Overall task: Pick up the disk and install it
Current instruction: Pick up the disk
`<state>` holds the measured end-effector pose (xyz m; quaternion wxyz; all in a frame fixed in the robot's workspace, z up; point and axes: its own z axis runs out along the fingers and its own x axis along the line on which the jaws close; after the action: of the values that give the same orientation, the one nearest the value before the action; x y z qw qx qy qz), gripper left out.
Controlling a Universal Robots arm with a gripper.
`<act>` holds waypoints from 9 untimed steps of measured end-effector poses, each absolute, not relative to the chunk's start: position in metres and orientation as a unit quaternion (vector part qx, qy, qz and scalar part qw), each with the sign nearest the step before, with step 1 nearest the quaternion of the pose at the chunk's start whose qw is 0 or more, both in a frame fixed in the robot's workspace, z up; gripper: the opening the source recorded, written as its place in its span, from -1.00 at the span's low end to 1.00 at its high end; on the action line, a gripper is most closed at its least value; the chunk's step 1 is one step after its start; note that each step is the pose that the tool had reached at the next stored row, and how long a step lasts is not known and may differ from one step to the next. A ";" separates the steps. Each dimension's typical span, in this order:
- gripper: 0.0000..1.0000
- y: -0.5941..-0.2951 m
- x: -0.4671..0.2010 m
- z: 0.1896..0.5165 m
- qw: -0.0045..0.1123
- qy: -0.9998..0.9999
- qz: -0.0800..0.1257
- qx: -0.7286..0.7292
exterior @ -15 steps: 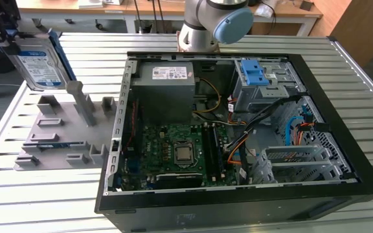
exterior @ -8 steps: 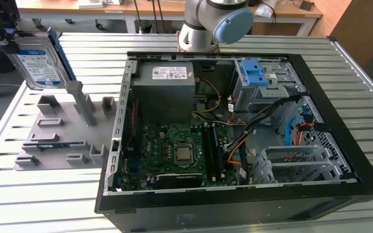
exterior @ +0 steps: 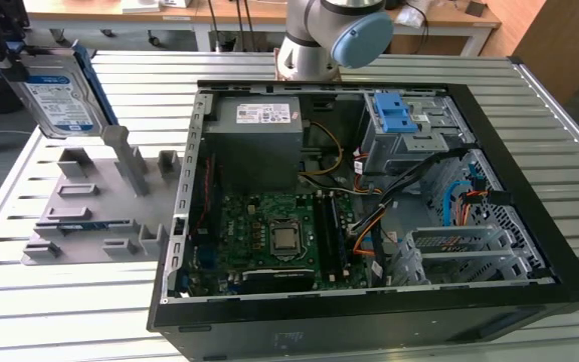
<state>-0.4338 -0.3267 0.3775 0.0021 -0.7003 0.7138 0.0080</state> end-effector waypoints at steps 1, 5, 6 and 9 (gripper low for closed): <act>-0.27 -0.327 -0.434 0.378 0.002 0.714 0.008 -0.700; -0.27 -0.327 -0.434 0.379 0.002 0.714 0.008 -0.700; -0.27 -0.327 -0.434 0.379 0.002 0.714 0.008 -0.700; -0.27 -0.327 -0.434 0.380 0.002 0.714 0.008 -0.700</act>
<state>-0.4340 -0.3267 0.3802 0.0020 -0.7003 0.7138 0.0081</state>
